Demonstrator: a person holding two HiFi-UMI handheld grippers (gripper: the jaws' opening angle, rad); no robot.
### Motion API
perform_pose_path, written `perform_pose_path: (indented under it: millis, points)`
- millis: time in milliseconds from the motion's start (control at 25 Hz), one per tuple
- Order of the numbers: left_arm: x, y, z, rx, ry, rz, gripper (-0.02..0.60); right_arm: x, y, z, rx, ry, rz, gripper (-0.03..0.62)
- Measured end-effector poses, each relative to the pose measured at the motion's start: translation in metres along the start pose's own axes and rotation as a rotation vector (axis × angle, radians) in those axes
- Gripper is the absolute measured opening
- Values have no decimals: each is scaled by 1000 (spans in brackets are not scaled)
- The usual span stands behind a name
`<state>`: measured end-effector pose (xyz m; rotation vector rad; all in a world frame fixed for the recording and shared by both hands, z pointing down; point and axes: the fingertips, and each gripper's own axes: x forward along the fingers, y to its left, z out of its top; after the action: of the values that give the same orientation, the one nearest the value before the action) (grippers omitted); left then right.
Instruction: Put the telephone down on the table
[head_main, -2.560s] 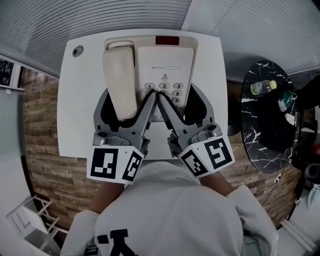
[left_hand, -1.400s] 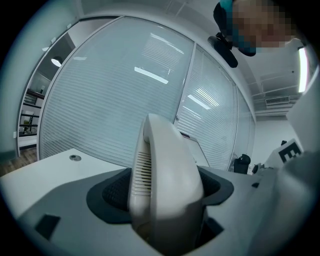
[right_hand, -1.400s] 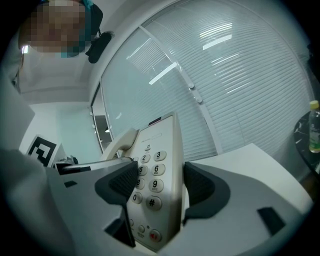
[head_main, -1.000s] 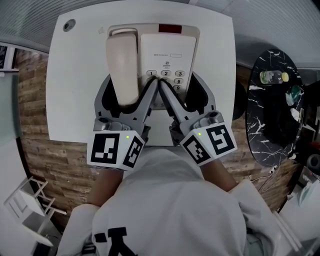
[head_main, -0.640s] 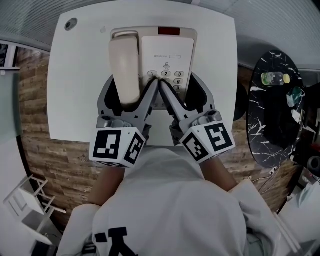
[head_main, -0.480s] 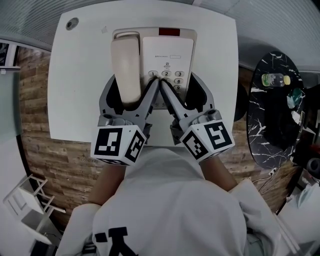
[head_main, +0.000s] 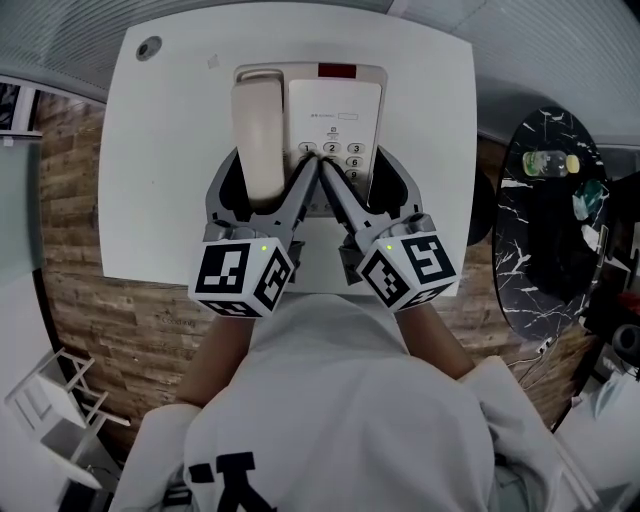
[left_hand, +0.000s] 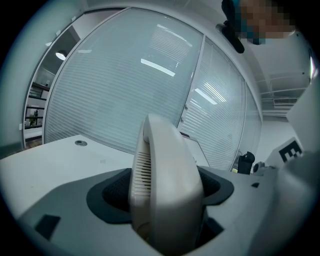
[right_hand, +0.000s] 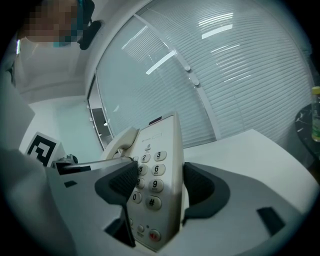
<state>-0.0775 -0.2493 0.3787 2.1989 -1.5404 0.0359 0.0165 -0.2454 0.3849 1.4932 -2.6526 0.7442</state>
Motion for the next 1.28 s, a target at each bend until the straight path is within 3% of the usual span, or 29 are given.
perform_pose_path:
  millis: [1280]
  points:
    - [15, 20, -41, -49, 135, 45, 385, 16, -18, -41, 59, 130, -45, 295]
